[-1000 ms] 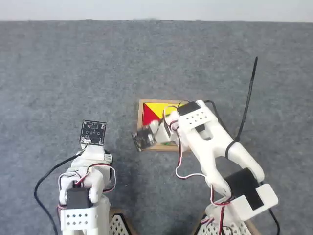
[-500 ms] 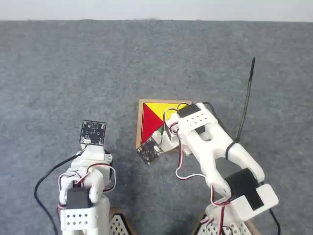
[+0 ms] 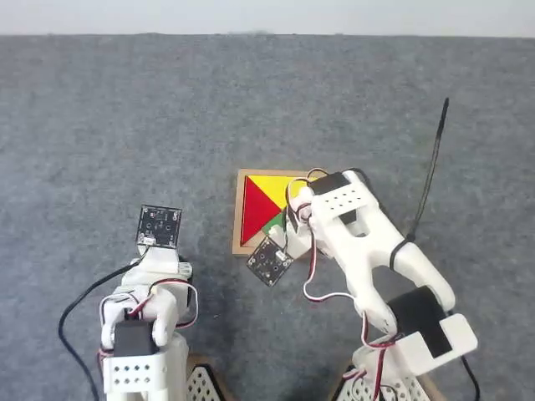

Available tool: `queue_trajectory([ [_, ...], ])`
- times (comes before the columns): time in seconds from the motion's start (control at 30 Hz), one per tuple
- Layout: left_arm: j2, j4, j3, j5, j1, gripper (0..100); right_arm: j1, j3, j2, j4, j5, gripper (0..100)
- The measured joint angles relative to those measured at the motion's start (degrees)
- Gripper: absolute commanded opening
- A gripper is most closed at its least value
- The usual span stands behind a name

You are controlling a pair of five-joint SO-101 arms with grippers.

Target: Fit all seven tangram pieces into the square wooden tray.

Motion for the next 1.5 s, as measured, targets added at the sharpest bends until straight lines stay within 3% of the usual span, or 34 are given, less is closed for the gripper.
queue_trajectory([
  [0.17, 0.0, 0.0, 0.0, 0.0, 0.0, 2, 0.0, -0.2, 0.0, 0.0, -0.8, 24.5],
  [0.53, 0.0, 0.0, 0.0, 0.0, 0.0, 2, 0.0, -0.3, -0.2, 0.0, -4.0, 24.8],
  [0.67, 0.0, 0.0, 0.0, 0.0, 0.0, 2, -0.1, -3.8, -0.4, 0.0, -14.0, 24.1],
  [0.9, 0.0, 0.0, 0.0, 0.0, 0.0, 2, 0.0, -8.1, -0.4, 1.8, -38.5, 0.6],
  [1.17, 0.0, 0.0, 0.0, 0.0, 0.0, 2, 0.2, -8.3, -0.4, 15.2, -62.9, 8.0],
  [1.3, 0.0, 0.0, 0.0, 0.0, 0.0, 2, 4.4, -8.3, -1.8, 17.5, -67.8, 7.9],
  [1.5, 0.0, 0.0, 0.0, 0.0, 0.0, 2, 9.0, -0.3, -16.5, 16.5, -65.1, 7.9],
])
